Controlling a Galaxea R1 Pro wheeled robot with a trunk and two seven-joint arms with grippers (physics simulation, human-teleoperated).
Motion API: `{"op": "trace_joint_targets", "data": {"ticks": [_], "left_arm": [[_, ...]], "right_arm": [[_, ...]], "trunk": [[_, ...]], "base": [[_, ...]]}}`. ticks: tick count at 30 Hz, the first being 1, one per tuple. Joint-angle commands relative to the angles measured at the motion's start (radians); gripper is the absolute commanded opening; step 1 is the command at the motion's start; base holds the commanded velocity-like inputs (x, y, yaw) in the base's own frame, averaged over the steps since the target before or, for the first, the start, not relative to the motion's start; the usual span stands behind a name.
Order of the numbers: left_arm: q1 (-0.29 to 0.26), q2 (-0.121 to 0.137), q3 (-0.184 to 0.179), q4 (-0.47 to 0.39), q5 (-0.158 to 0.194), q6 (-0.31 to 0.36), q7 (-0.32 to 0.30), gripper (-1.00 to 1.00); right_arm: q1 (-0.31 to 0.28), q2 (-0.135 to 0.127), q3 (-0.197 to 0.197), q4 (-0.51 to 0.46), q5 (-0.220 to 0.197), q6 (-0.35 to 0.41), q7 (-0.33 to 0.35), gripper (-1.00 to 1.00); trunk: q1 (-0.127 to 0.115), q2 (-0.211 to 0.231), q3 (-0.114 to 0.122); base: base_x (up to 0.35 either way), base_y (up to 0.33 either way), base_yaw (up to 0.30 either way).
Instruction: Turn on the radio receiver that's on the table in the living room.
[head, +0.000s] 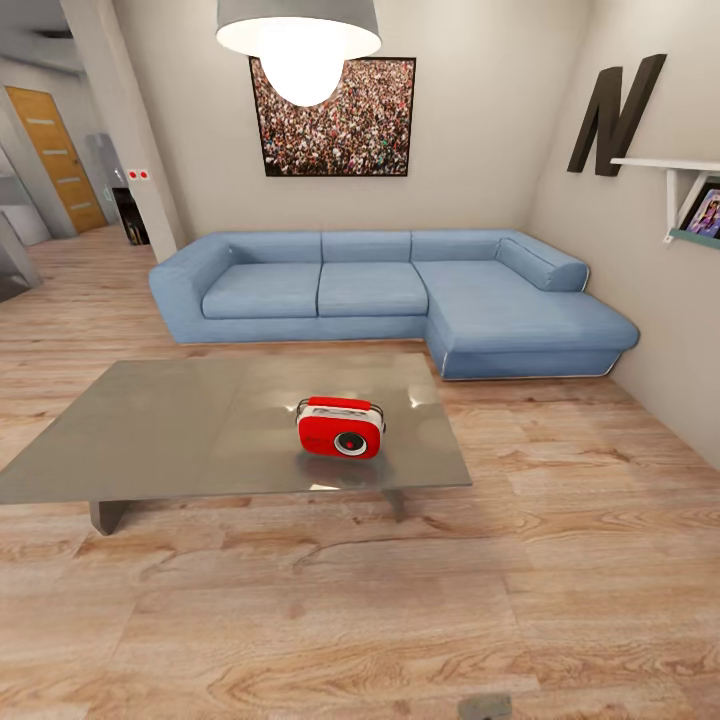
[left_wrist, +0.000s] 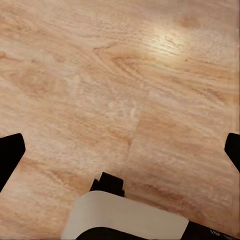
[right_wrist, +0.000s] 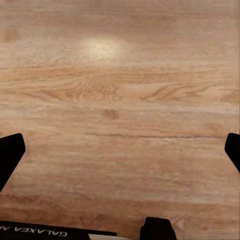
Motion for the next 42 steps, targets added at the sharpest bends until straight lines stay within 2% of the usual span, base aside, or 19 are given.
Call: {"op": "trace_joint_targets", "data": {"ticks": [1, 4, 5, 8, 12, 14, 15, 16, 19, 21, 27, 31, 37, 42], "left_arm": [[0.002, -0.001, 0.0, -0.044, 0.0, 0.061, 0.0, 1.0], [0.03, -0.005, 0.0, -0.197, 0.001, 0.201, 0.0, 1.0], [0.059, -0.009, 0.0, -0.284, 0.002, 0.243, 0.0, 1.0], [0.124, -0.019, 0.0, -0.466, 0.003, 0.337, 0.0, 1.0], [0.165, -0.028, 0.0, -0.618, 0.004, 0.463, 0.0, 1.0], [0.173, -0.03, -0.001, -0.675, 0.004, 0.533, 0.0, 1.0], [0.177, -0.032, -0.005, -0.734, 0.004, 0.605, 0.0, 1.0], [0.177, -0.033, -0.008, -0.752, 0.004, 0.627, 0.0, 1.0], [0.18, -0.034, -0.035, -0.83, 0.004, 0.708, 0.0, 1.0], [0.181, -0.034, -0.057, -0.854, 0.004, 0.728, 0.001, 1.0], [0.181, -0.029, -0.09, -0.888, 0.004, 0.748, 0.003, 1.0], [0.181, -0.028, -0.093, -0.901, 0.004, 0.751, 0.003, 1.0], [0.181, -0.032, -0.102, -0.904, 0.005, 0.778, 0.003, 1.0], [0.181, -0.032, -0.109, -0.905, 0.006, 0.789, 0.003, 1.0]], "right_arm": [[0.0, -0.001, -0.001, -0.005, -0.013, 0.004, 0.0, 1.0], [0.0, -0.003, -0.001, -0.011, -0.027, 0.008, 0.0, 1.0], [0.0, -0.003, -0.001, -0.014, -0.029, 0.009, 0.0, 1.0], [0.001, -0.003, -0.002, -0.05, -0.028, 0.01, -0.001, 1.0], [0.006, -0.004, -0.002, -0.127, -0.029, 0.033, -0.003, 1.0], [0.01, -0.003, -0.002, -0.181, -0.029, 0.079, -0.003, 1.0], [0.012, -0.003, -0.002, -0.247, -0.03, 0.164, -0.003, 1.0], [0.012, -0.003, -0.002, -0.271, -0.03, 0.199, -0.003, 1.0], [0.013, -0.002, -0.002, -0.408, -0.032, 0.4, -0.002, 1.0], [0.014, -0.002, -0.002, -0.469, -0.032, 0.476, -0.002, 1.0], [0.014, -0.002, -0.002, -0.563, -0.031, 0.529, -0.002, 1.0], [0.014, -0.002, -0.001, -0.588, -0.031, 0.557, -0.003, 1.0], [0.014, -0.002, 0.004, -0.602, -0.029, 0.697, -0.002, 1.0], [0.014, -0.002, -0.002, -0.604, -0.029, 0.712, -0.002, 1.0]], "trunk": [[0.0, 0.0, 0.0], [0.0, 0.0, 0.0], [0.0, 0.0, 0.0], [0.0, 0.0, 0.0], [0.0, 0.0, 0.0], [0.0, 0.0, 0.0], [0.0, 0.0, 0.0], [0.0, 0.0, 0.0], [0.0, 0.0, 0.0], [0.0, 0.0, 0.0], [0.0, 0.0, 0.0], [0.0, 0.0, 0.0], [0.0, 0.0, 0.0], [0.0, 0.0, 0.0]], "base": [[0.0, 0.0, 0.0], [0.0, 0.0, 0.0], [0.0, 0.0, 0.0], [0.0, 0.0, 0.0], [0.0, 0.0, 0.0], [0.0, 0.0, 0.0], [0.0, 0.0, 0.0], [0.0, 0.0, 0.0], [0.0, 0.0, 0.0], [0.0, 0.0, 0.0], [0.0, 0.0, 0.0], [0.0, 0.0, 0.0], [0.0, 0.0, 0.0], [0.0, 0.0, 0.0]]}}
